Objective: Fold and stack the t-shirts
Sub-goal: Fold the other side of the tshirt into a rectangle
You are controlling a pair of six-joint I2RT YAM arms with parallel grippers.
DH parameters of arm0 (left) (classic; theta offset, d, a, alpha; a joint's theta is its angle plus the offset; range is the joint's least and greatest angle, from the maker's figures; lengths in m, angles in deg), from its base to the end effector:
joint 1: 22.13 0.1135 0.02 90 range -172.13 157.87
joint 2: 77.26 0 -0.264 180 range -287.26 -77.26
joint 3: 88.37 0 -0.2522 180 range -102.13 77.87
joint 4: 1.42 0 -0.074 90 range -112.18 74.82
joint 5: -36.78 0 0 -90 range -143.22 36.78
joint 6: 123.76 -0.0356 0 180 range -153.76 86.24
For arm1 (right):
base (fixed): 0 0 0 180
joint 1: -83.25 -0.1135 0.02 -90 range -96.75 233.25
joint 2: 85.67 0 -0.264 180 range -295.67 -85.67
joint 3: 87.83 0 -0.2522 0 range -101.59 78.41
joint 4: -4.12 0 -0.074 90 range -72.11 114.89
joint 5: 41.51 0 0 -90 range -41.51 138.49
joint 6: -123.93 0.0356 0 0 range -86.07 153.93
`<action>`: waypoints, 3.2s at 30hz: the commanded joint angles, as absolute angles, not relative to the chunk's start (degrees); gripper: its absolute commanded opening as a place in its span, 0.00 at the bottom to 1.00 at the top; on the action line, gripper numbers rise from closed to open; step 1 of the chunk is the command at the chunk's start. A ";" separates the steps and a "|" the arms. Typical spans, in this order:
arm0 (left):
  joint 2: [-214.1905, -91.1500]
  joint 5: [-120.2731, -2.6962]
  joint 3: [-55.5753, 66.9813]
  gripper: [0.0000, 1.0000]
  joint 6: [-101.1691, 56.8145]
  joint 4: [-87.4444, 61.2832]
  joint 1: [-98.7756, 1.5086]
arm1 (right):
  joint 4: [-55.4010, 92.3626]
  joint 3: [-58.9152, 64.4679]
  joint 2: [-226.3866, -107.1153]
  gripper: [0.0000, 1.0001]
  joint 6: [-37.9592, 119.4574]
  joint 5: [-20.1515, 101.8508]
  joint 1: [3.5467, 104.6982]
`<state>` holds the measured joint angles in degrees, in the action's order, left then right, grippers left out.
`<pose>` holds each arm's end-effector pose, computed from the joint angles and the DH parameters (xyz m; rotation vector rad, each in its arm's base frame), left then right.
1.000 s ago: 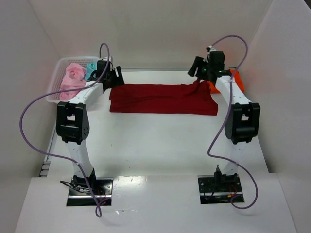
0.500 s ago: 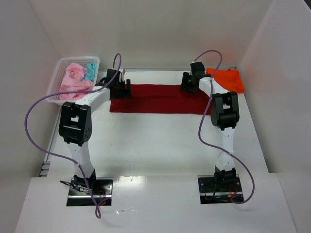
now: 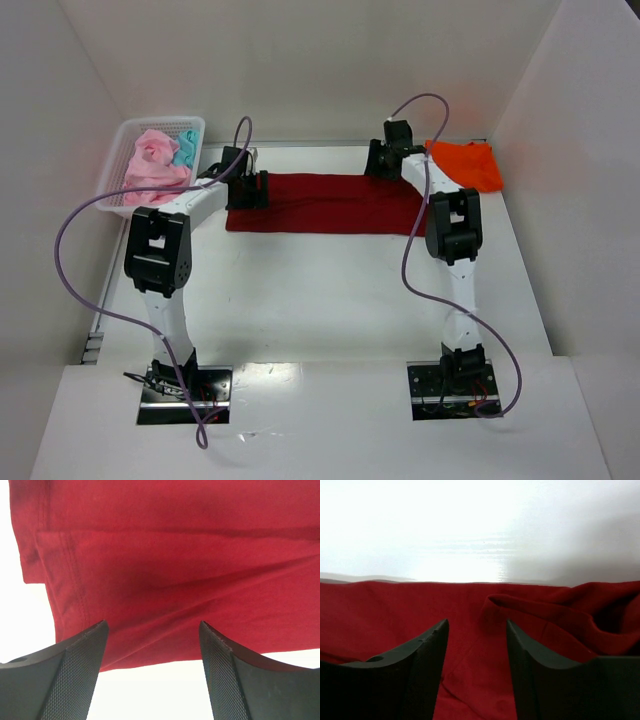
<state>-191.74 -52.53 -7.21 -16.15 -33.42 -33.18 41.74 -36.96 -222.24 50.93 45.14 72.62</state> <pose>0.4379 -0.0851 0.2048 -0.1437 2.4093 -0.2174 0.5295 0.1015 0.1848 0.1033 2.3739 0.3021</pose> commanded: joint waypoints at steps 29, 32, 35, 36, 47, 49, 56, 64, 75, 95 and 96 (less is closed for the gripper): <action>-193.10 -50.50 -8.00 0.82 -18.55 -35.57 -33.38 | 43.55 -45.43 -226.47 0.00 50.63 45.24 69.80; -193.10 -50.50 -8.00 0.82 -19.08 -35.57 -33.38 | 42.94 -45.43 -226.47 0.00 50.02 42.00 69.80; -193.10 -50.50 -8.00 0.82 -19.08 -35.57 -33.38 | 42.41 -45.43 -226.47 0.00 50.02 41.37 69.19; -193.10 -50.50 -8.00 0.82 -19.08 -35.57 -33.38 | 42.41 -45.43 -227.08 0.00 49.41 40.68 69.19; -193.63 -51.55 -8.00 0.82 -19.08 -35.57 -33.38 | 41.26 -45.43 -227.70 0.39 48.08 38.99 68.66; -193.63 -51.55 -8.00 0.82 -19.08 -35.57 -33.38 | 41.26 -45.43 -227.18 0.50 48.08 40.13 68.66; -193.63 -53.57 -8.52 0.85 -19.61 -36.10 -33.38 | 40.74 -45.43 -220.15 0.74 47.56 43.74 69.88; -192.49 -56.29 -9.05 0.88 -20.22 -36.10 -33.91 | 33.53 -30.17 -205.74 0.85 49.58 43.74 74.11; -191.96 -57.53 -8.52 0.89 -20.75 -36.10 -33.91 | 31.69 -16.07 -204.93 0.23 48.17 44.28 78.76; -193.54 -54.63 -7.91 0.90 -20.66 -36.18 -34.44 | 33.00 -19.41 -213.72 0.31 46.95 48.05 84.74; -193.54 -54.63 -8.43 0.90 -20.66 -36.19 -34.44 | 33.00 -19.41 -213.73 0.34 46.94 48.05 84.74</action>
